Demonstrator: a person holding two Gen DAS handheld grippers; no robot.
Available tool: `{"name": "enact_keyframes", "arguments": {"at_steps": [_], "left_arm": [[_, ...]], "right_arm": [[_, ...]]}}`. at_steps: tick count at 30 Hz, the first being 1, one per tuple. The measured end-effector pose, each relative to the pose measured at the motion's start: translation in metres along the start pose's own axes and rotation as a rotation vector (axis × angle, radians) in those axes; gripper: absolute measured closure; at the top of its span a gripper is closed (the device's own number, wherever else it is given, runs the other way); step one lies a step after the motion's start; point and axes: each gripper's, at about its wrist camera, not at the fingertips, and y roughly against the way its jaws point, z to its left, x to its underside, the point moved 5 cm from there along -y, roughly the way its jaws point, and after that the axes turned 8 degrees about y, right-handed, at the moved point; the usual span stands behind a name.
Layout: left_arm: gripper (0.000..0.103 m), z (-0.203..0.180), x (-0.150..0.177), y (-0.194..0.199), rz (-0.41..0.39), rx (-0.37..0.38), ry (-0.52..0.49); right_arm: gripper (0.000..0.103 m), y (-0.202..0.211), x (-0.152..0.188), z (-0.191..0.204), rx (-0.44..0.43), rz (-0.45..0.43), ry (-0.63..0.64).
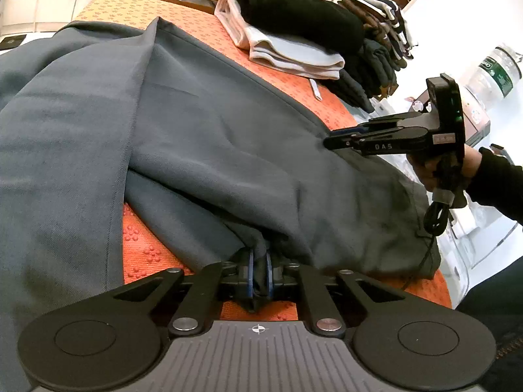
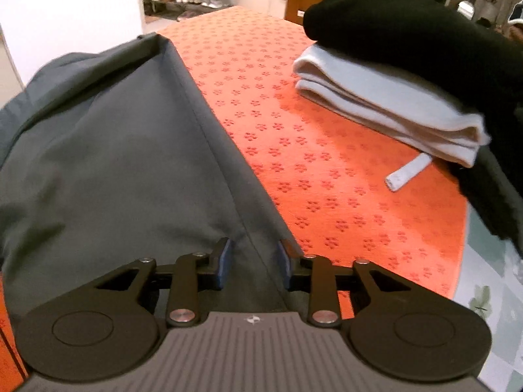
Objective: Fold clothes
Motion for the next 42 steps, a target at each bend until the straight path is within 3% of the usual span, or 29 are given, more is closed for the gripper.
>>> {"name": "enact_keyframes", "arguments": {"at_steps": [2, 6, 9, 14, 23, 29, 32, 35, 37, 40, 42], "left_arm": [[0.092, 0.000, 0.000, 0.000, -0.002, -0.002, 0.001], [0.092, -0.002, 0.000, -0.002, -0.002, -0.008, -0.001], [0.093, -0.003, 0.000, -0.002, -0.002, -0.016, -0.005], [0.097, -0.002, 0.000, -0.001, -0.004, -0.029, 0.005], [0.097, -0.001, 0.001, 0.005, 0.003, -0.038, 0.012], [0.096, 0.002, 0.001, 0.015, 0.003, -0.005, 0.043], [0.094, 0.000, 0.000, 0.023, -0.021, -0.018, 0.028], [0.086, -0.005, -0.002, 0.039, -0.061, -0.044, 0.004], [0.070, -0.008, -0.003, 0.053, -0.094, -0.077, -0.013], [0.052, -0.009, -0.002, 0.072, -0.137, -0.182, -0.061], [0.049, -0.009, 0.001, 0.079, -0.154, -0.256, -0.103]], "right_arm": [[0.073, -0.001, 0.000, -0.003, -0.027, -0.001, -0.027], [0.094, -0.001, 0.001, -0.001, -0.051, -0.017, -0.006], [0.096, 0.006, 0.001, -0.002, -0.040, -0.041, -0.017], [0.097, 0.030, -0.005, -0.017, 0.035, -0.108, -0.037], [0.096, 0.023, -0.001, -0.029, 0.075, -0.084, -0.071], [0.085, 0.018, 0.004, -0.033, 0.090, -0.070, -0.105], [0.081, 0.040, 0.012, -0.033, 0.095, -0.076, -0.165], [0.077, 0.059, 0.025, -0.025, 0.089, -0.065, -0.205], [0.074, 0.072, 0.033, -0.014, 0.074, -0.066, -0.220], [0.072, 0.086, 0.044, 0.006, 0.048, -0.068, -0.243], [0.071, 0.095, 0.050, 0.020, 0.031, -0.070, -0.260]]}}
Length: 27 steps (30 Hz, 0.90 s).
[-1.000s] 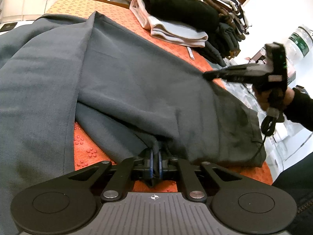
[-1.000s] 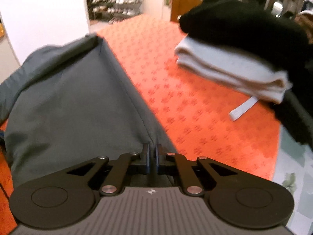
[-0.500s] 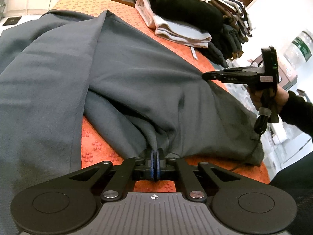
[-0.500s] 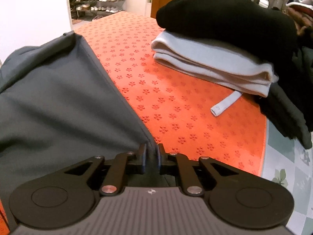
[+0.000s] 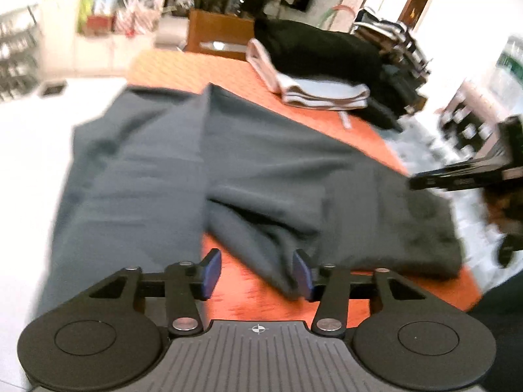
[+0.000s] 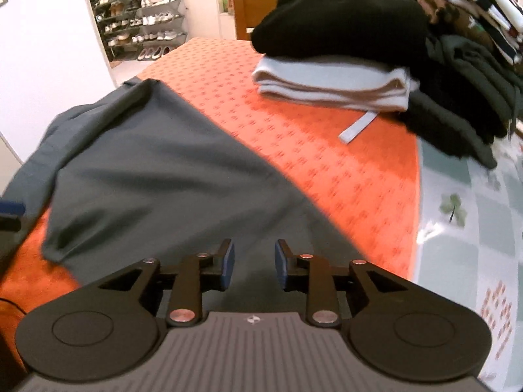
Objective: Fold clothes
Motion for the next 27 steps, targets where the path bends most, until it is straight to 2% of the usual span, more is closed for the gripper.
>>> {"name": "enact_keyframes", "arguments": {"at_steps": [2, 9, 12, 17, 18, 20, 22, 27], "left_arm": [[0.048, 0.006, 0.002, 0.001, -0.003, -0.058, -0.027], [0.048, 0.021, 0.012, -0.025, 0.003, -0.139, -0.088], [0.046, 0.024, 0.005, -0.035, -0.018, -0.140, -0.118], [0.040, 0.026, -0.003, -0.051, -0.032, -0.131, -0.240], [0.044, 0.028, -0.004, -0.052, -0.033, -0.123, -0.267], [0.062, 0.030, -0.006, -0.053, -0.033, -0.092, -0.336], [0.095, 0.030, -0.007, -0.053, -0.024, -0.054, -0.401], [0.099, 0.046, -0.031, -0.035, 0.001, 0.026, -0.376]], "right_arm": [[0.069, 0.007, 0.007, 0.012, -0.009, -0.007, -0.017], [0.066, 0.034, 0.026, 0.066, 0.026, -0.033, -0.060], [0.065, 0.047, 0.032, 0.091, 0.065, -0.045, -0.112], [0.064, 0.066, 0.045, 0.146, 0.176, -0.055, -0.212], [0.064, 0.069, 0.048, 0.157, 0.201, -0.055, -0.234], [0.064, 0.074, 0.053, 0.175, 0.232, -0.065, -0.273], [0.064, 0.080, 0.057, 0.194, 0.262, -0.075, -0.312], [0.064, 0.095, 0.069, 0.239, 0.339, -0.100, -0.410]]}}
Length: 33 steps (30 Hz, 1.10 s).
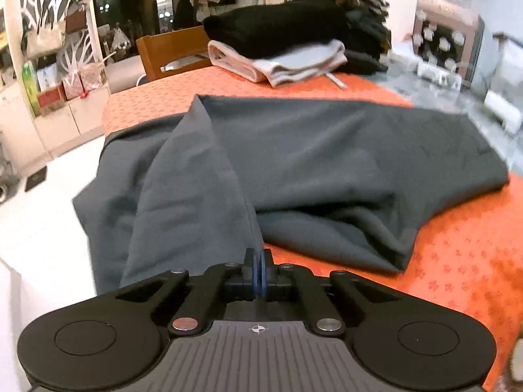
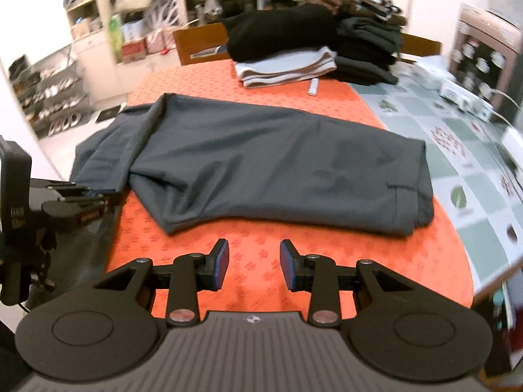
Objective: Fold clothes
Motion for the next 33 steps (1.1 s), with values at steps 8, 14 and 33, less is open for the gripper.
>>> {"name": "enact_keyframes", "arguments": {"at_steps": [8, 14, 33], "left_arm": [[0.099, 0.057, -0.036, 0.031, -0.012, 0.029, 0.051], [0.099, 0.129, -0.074, 0.032, 0.013, 0.090, 0.089], [0.097, 0.301, -0.180, -0.062, 0.101, 0.233, -0.199]], "right_arm": [[0.064, 0.009, 0.013, 0.026, -0.003, -0.031, -0.088], [0.064, 0.002, 0.004, 0.052, 0.029, -0.027, -0.124], [0.064, -0.038, -0.054, 0.204, 0.280, -0.072, -0.431]]}}
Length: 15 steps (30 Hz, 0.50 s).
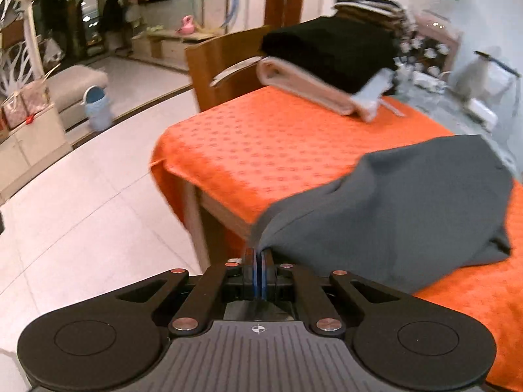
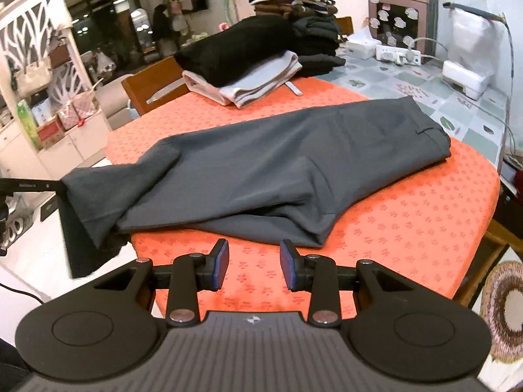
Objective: Fold clothes
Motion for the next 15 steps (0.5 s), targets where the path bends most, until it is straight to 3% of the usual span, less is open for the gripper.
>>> {"name": "enact_keyframes", "arguments": {"at_steps": [3, 7, 9, 15], "left_arm": [[0.088, 0.012, -0.009, -0.014, -0.004, 0.007, -0.018], [0.065, 0.014, -0.029, -0.019, -0.047, 0.100, -0.035], [0.058, 0.009, -0.040, -0.020, -0.071, 0.159, -0.046], [0.053, -0.030, -0.068, -0.057, 0.030, 0.373, -0.138]], "right_arm": [[0.064, -0.003, -0.002, 0.006, 0.022, -0.003, -0.030], [0.064, -0.012, -0.006, 0.007, 0.043, -0.019, -0.050], [0.063, -0.019, -0.010, 0.007, 0.041, -0.027, -0.067], [0.062, -0.043, -0.025, 0.010, 0.095, -0.017, -0.140]]}}
